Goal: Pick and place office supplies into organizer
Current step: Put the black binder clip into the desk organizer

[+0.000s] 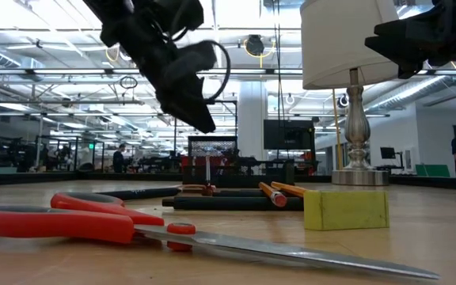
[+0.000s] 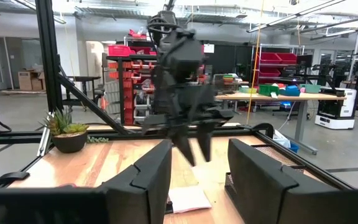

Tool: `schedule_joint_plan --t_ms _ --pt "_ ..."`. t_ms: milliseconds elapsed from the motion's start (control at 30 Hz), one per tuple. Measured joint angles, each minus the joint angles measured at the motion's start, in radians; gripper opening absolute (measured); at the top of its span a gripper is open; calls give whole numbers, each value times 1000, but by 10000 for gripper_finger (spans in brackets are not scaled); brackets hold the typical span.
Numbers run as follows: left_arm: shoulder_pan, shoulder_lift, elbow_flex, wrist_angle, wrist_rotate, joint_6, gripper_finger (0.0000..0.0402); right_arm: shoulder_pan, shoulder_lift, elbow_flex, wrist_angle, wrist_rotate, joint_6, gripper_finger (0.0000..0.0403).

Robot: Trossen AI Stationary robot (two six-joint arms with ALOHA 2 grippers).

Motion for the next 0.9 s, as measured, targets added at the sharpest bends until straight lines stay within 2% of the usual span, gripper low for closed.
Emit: schedule_joint_plan --t_ms 133,267,367,600,700,900 --pt "-65 0 0 -7 7 180 145 0 0 0 0 0 0 149" --pt "-119 0 0 0 8 446 145 0 0 0 0 0 0 149" --pt "-154 0 -1 -10 6 592 145 0 0 0 0 0 0 152" --pt "-193 4 -1 -18 26 920 145 0 0 0 0 0 0 149" --pt "-179 30 0 -8 29 1010 145 0 0 0 0 0 0 149" --pt "-137 70 -2 -6 80 1085 145 0 0 0 1 0 0 152"
